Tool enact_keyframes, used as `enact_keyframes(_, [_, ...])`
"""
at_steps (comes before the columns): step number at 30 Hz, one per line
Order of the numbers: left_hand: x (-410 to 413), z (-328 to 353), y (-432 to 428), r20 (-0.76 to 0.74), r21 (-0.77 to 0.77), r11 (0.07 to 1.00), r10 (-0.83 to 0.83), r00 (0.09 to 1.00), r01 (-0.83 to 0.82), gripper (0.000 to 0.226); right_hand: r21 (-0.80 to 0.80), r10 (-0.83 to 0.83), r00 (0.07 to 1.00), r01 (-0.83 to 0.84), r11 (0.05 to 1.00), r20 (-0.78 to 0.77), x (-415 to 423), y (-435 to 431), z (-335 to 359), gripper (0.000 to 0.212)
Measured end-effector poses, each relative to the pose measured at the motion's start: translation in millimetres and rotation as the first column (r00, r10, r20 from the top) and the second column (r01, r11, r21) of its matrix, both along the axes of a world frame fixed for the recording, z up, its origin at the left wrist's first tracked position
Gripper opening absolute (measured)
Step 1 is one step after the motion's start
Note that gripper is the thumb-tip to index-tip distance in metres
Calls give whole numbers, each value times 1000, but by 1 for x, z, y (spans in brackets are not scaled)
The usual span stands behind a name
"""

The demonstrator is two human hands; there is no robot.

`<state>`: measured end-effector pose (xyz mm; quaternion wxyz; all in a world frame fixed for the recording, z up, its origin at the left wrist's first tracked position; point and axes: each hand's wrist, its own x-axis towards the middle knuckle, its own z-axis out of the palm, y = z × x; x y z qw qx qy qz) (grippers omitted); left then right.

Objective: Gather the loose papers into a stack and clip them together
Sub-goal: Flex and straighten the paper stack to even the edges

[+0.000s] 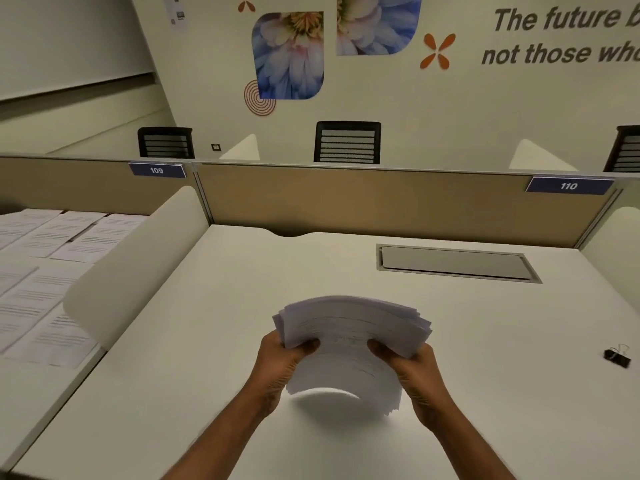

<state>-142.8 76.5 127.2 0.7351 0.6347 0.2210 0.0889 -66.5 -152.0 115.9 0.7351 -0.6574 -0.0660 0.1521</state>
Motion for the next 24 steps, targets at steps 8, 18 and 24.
enact_keyframes(8, [-6,4,-9,8,-48,998,51,999,-50,38,-21,51,997,-49,999,66,-7,8,8,38])
enact_keyframes(18, [-6,12,-27,2,-18,998,66,998,-66,22,44,-141,989,138,989,52,-7,7,9,20])
enact_keyframes(24, [2,23,-30,48,-2,994,106,993,-106,25,70,-162,982,155,985,93,-10,11,17,22])
